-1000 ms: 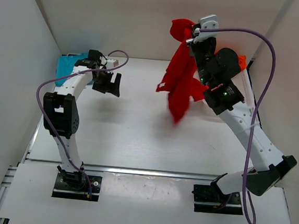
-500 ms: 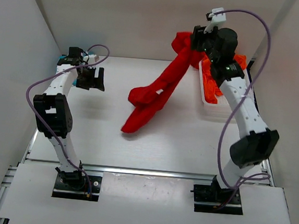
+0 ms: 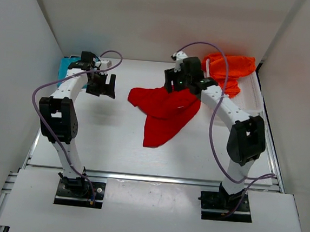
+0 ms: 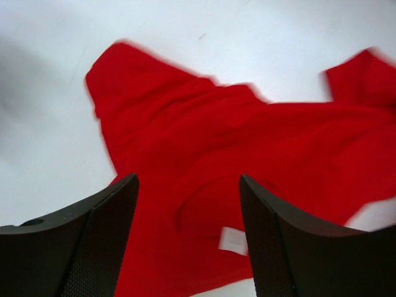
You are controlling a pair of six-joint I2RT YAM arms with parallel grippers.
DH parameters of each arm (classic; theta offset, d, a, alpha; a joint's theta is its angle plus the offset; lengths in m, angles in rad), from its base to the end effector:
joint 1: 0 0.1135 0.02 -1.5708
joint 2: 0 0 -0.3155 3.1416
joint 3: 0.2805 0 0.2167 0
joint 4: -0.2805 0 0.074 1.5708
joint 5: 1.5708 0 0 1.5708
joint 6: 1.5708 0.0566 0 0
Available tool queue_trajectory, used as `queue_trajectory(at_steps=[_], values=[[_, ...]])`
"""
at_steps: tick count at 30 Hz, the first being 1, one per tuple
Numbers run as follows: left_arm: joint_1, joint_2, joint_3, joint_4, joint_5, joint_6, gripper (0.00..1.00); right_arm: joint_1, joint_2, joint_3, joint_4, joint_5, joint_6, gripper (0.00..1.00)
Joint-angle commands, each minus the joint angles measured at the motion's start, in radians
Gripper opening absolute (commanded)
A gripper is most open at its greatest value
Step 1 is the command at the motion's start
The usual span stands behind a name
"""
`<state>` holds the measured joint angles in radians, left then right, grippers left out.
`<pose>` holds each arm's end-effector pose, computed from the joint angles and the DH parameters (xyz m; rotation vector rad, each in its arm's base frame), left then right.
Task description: Fold and stack the t-shirts
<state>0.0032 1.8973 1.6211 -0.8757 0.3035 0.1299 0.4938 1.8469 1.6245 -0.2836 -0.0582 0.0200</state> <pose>0.3900 -0.0157 0.2963 0.2568 2.6705 -0.3713 0.3828 0.2098 0.3664 -0.5271 2.0301 0.3730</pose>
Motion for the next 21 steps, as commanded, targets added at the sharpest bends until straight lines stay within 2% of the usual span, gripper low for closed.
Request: queue_trajectory(at_steps=[1, 5, 10, 12, 14, 15, 16, 17, 21], values=[[-0.034, -0.075, -0.018, 0.012, 0.016, -0.009, 0.99, 0.034, 0.079, -0.015, 0.029, -0.071, 0.02, 0.72], [-0.037, -0.075, -0.015, 0.014, 0.02, -0.006, 0.99, 0.046, 0.204, 0.009, 0.052, -0.11, 0.11, 0.73], [-0.031, -0.078, -0.018, 0.015, 0.037, -0.01, 0.99, 0.04, 0.27, -0.04, 0.021, -0.062, 0.17, 0.71], [-0.028, -0.066, -0.015, 0.015, 0.031, -0.01, 0.99, 0.045, 0.278, -0.066, 0.017, -0.087, 0.175, 0.63], [-0.028, -0.058, -0.01, 0.015, 0.043, -0.015, 0.98, 0.049, 0.275, -0.09, 0.026, -0.149, 0.184, 0.29], [-0.026, -0.057, -0.004, 0.014, 0.036, -0.018, 0.99, 0.055, 0.264, -0.1, 0.034, -0.167, 0.175, 0.21], [-0.022, -0.052, 0.002, 0.009, 0.036, -0.01, 0.99, 0.06, 0.259, -0.104, 0.046, -0.202, 0.175, 0.05], [-0.029, -0.047, 0.0, 0.006, 0.037, -0.018, 0.99, 0.06, 0.243, -0.106, 0.035, -0.234, 0.178, 0.0], [-0.031, -0.064, 0.006, 0.01, 0.026, -0.007, 0.99, 0.052, 0.125, -0.088, 0.023, -0.292, 0.136, 0.0]])
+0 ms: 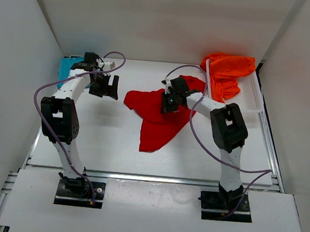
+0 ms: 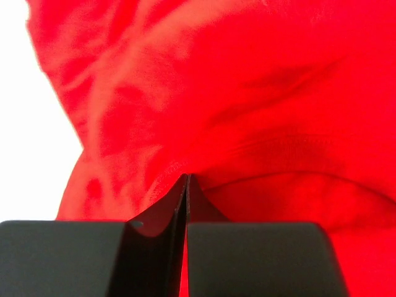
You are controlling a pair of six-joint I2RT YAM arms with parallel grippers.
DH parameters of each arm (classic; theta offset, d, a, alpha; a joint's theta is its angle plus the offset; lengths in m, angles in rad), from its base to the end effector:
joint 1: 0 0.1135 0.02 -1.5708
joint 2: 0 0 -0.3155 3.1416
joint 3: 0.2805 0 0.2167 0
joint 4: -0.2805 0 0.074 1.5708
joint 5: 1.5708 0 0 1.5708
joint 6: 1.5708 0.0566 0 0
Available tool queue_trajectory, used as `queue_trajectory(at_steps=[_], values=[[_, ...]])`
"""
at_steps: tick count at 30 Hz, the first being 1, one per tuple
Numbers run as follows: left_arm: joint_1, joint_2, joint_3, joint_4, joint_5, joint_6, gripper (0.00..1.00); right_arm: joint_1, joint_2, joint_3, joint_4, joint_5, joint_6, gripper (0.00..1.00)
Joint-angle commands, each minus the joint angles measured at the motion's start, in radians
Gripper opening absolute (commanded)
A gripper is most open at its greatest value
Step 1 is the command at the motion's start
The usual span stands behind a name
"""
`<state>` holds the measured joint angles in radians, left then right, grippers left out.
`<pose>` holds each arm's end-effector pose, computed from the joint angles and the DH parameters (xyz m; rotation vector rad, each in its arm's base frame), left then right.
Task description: Fold and stack the t-shirts
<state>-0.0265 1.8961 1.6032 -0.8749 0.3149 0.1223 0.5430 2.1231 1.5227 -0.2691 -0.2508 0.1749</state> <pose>0.3870 -0.0278 0.2922 0.2878 2.6840 -0.4015 0.3989 0.2571 0.2155 -0.5711 2.4377 0.6165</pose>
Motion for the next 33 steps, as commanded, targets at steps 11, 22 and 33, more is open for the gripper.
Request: queue_trajectory(at_steps=[11, 22, 33], values=[[-0.006, -0.052, 0.026, 0.002, 0.041, 0.01, 0.99, -0.176, -0.61, -0.258, -0.206, -0.133, -0.067, 0.0], [-0.11, -0.035, 0.037, -0.036, 0.079, 0.063, 0.98, -0.307, -0.72, -0.264, -0.329, 0.274, -0.098, 0.58], [-0.121, -0.132, -0.198, 0.016, 0.107, 0.033, 0.98, 0.178, -0.399, -0.079, -0.19, 0.196, -0.235, 0.55]])
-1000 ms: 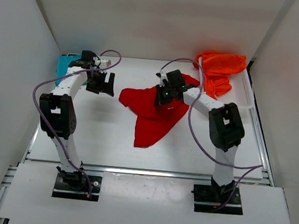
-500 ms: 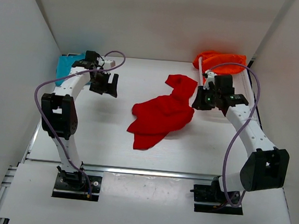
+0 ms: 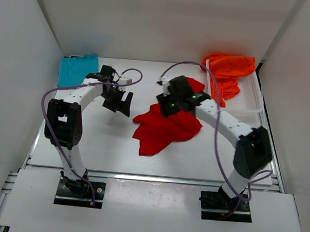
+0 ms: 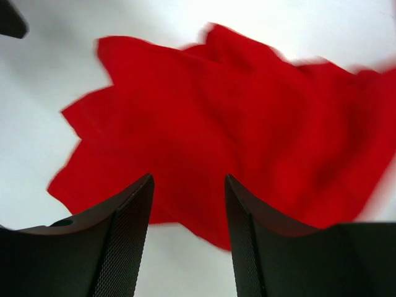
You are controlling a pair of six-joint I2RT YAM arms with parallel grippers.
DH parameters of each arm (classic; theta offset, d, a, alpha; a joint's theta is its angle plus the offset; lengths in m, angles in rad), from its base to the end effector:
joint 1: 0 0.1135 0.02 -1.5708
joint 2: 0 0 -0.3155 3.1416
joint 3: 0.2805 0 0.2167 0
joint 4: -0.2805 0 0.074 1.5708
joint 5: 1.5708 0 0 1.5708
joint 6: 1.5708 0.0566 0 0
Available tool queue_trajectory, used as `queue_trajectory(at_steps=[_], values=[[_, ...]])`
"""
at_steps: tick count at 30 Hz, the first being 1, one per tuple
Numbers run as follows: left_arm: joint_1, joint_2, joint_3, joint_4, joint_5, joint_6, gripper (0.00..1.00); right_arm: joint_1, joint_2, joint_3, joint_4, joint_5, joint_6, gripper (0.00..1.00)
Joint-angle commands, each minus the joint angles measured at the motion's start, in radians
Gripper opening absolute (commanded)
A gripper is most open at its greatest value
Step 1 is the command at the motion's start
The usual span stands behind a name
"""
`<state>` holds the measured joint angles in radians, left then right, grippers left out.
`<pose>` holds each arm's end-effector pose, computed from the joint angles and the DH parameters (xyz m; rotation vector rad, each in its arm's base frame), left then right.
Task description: Fold and stack the t-shirts
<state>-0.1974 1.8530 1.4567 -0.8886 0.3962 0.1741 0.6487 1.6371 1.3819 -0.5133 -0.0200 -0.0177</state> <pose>0.3475 -0.0918 0.2704 0.5983 2.7446 -0.5683 0.2794 0.2132 0.3430 -0.7826 2.2305 0.3336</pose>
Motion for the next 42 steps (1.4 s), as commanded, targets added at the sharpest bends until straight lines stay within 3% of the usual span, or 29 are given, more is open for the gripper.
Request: queue_trajectory(at_steps=[1, 5, 7, 13, 14, 16, 17, 20, 24, 29, 34, 37, 42], values=[[0.064, -0.113, -0.093, 0.057, 0.017, -0.04, 0.97, 0.089, 0.143, 0.087, 0.077, -0.029, -0.034, 0.54], [0.194, -0.198, -0.217, 0.163, 0.042, -0.111, 0.97, 0.154, 0.361, 0.245, 0.062, -0.003, 0.105, 0.56], [0.272, -0.216, -0.275, 0.174, 0.084, -0.11, 0.97, 0.16, 0.397, 0.246, 0.07, -0.003, 0.162, 0.57], [0.227, -0.336, -0.355, 0.166, -0.017, -0.033, 0.96, 0.201, 0.44, 0.209, 0.055, 0.026, 0.216, 0.54], [0.22, -0.347, -0.361, 0.168, -0.016, -0.033, 0.97, 0.204, 0.454, 0.216, 0.049, 0.032, 0.219, 0.43], [0.176, -0.374, -0.374, 0.169, -0.032, -0.024, 0.97, 0.216, 0.466, 0.229, 0.035, 0.003, 0.225, 0.05], [0.165, -0.38, -0.372, 0.166, -0.051, -0.021, 0.97, 0.215, 0.464, 0.235, 0.013, 0.009, 0.226, 0.01], [0.08, -0.391, -0.36, 0.142, -0.077, 0.016, 0.96, 0.18, 0.406, 0.253, -0.03, 0.019, 0.229, 0.0], [-0.019, -0.373, -0.3, 0.068, -0.079, 0.1, 0.97, 0.065, 0.207, 0.195, -0.06, 0.066, 0.211, 0.0], [-0.124, -0.333, -0.276, 0.062, -0.066, 0.122, 0.97, -0.081, -0.073, -0.015, -0.007, -0.032, 0.159, 0.0], [-0.345, -0.25, -0.28, 0.079, -0.118, 0.165, 0.98, -0.171, -0.198, -0.174, 0.015, -0.063, 0.15, 0.0], [-0.395, -0.16, -0.262, 0.053, -0.123, 0.124, 0.98, -0.219, -0.256, -0.227, 0.019, -0.049, 0.153, 0.0], [-0.358, -0.049, -0.243, 0.023, -0.039, 0.015, 0.99, -0.271, -0.307, -0.254, 0.035, -0.063, 0.122, 0.0]])
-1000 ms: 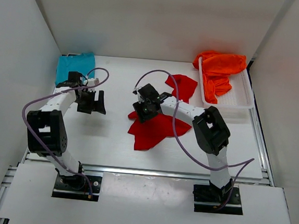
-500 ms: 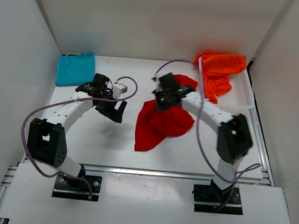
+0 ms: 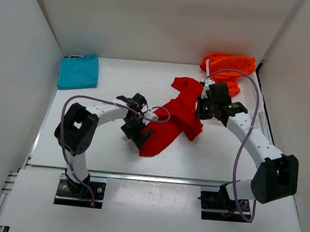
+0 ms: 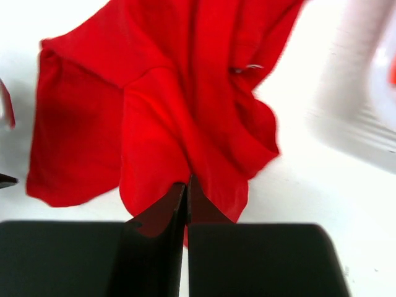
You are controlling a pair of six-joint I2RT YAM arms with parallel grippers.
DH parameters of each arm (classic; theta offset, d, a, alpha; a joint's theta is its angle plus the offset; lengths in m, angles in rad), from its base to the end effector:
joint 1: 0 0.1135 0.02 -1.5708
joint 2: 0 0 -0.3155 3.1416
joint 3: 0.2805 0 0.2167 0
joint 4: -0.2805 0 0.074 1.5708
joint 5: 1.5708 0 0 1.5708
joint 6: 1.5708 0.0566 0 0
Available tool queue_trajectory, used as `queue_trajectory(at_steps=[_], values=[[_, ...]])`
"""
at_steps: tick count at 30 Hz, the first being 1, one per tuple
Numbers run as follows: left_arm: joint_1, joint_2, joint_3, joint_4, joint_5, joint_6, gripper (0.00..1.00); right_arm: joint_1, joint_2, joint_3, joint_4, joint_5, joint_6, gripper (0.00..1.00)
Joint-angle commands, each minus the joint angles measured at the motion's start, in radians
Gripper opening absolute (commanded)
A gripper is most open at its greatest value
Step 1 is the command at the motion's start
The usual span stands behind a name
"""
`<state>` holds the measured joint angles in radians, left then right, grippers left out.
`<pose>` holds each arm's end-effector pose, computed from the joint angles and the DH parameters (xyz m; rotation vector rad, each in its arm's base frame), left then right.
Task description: Fold and stack the t-shirts
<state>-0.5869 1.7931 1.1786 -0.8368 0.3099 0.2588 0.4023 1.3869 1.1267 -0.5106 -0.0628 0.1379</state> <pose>0.2482 -0.1858 0.2232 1.2713 2.7559 -0.4974 0.2494 0.1100 0.3372 -0.3428 2.3401 0.3384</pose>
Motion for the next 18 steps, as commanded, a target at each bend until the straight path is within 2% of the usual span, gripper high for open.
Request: queue_trajectory(at_steps=[1, 6, 9, 12, 15, 16, 17, 18], values=[[0.027, 0.021, 0.027, -0.021, 0.047, -0.081, 0.98, -0.02, -0.06, -0.002, 0.027, -0.011, -0.046, 0.0], [-0.039, 0.041, -0.013, 0.05, 0.084, -0.188, 0.98, -0.011, -0.081, 0.001, 0.027, 0.035, -0.078, 0.0], [-0.103, 0.055, -0.075, 0.122, 0.041, -0.252, 0.98, -0.033, -0.094, 0.013, 0.029, 0.038, -0.074, 0.0], [-0.155, 0.051, -0.117, 0.165, -0.035, -0.291, 0.92, -0.046, -0.098, 0.041, 0.027, 0.037, -0.067, 0.0], [-0.179, 0.048, -0.146, 0.202, -0.127, -0.315, 0.66, -0.045, -0.098, 0.07, 0.032, 0.054, -0.066, 0.01], [-0.176, 0.058, -0.148, 0.212, -0.129, -0.316, 0.51, -0.045, -0.1, 0.08, 0.037, 0.058, -0.069, 0.0], [-0.171, 0.075, -0.146, 0.22, -0.135, -0.313, 0.29, -0.048, -0.1, 0.087, 0.035, 0.06, -0.064, 0.0], [-0.171, 0.093, -0.137, 0.226, -0.146, -0.319, 0.16, -0.046, -0.097, 0.093, 0.04, 0.06, -0.064, 0.0]])
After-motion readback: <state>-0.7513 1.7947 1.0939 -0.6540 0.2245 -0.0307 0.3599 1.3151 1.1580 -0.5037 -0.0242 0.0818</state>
